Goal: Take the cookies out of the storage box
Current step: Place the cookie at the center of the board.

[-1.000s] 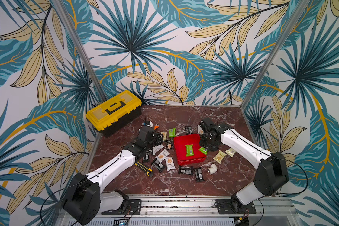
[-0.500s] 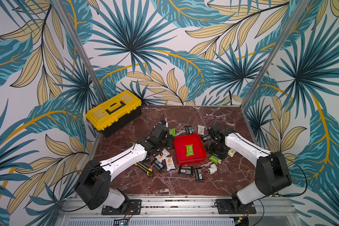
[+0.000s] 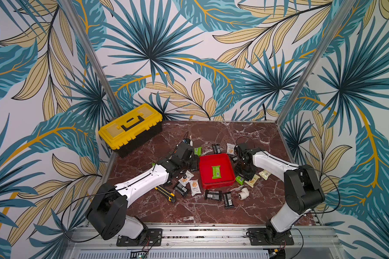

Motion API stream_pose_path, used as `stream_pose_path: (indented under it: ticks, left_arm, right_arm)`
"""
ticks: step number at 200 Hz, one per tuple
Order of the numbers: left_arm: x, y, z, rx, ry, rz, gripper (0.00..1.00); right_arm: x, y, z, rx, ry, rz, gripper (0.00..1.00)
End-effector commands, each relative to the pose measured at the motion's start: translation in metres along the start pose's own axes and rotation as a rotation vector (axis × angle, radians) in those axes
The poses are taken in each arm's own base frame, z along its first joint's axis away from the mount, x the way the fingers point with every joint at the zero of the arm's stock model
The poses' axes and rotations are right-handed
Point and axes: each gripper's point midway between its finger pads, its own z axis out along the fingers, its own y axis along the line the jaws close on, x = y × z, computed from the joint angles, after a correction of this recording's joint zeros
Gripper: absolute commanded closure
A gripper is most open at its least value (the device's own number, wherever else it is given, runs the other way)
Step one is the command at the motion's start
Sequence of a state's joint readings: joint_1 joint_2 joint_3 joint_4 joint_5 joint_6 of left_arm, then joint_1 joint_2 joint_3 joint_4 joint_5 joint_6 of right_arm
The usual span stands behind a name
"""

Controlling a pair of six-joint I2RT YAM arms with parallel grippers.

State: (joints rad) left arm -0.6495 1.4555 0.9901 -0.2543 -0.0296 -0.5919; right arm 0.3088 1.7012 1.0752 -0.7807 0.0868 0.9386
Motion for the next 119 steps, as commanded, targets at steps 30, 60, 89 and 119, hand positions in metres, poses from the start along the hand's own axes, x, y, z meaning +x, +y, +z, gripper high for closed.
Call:
stream_pose_path:
  ticks: [30, 60, 89, 119]
  left_arm:
    - [-0.017, -0.012, -0.003, 0.019, -0.034, 0.000, 0.51]
    - [-0.018, -0.014, -0.003, 0.027, -0.037, -0.014, 0.51]
    - [-0.018, -0.018, -0.003, 0.053, -0.035, -0.041, 0.50]
    - [-0.012, -0.019, 0.001, 0.063, -0.017, -0.057, 0.50]
  right_arm:
    - [0.006, -0.006, 0.009, 0.009, 0.015, 0.011, 0.48]
    - [0.003, -0.010, -0.007, -0.001, -0.018, -0.009, 0.42]
    - [-0.005, -0.010, -0.036, -0.018, -0.065, -0.071, 0.42]
    - [-0.008, 0.018, -0.075, -0.118, -0.143, -0.243, 0.42]
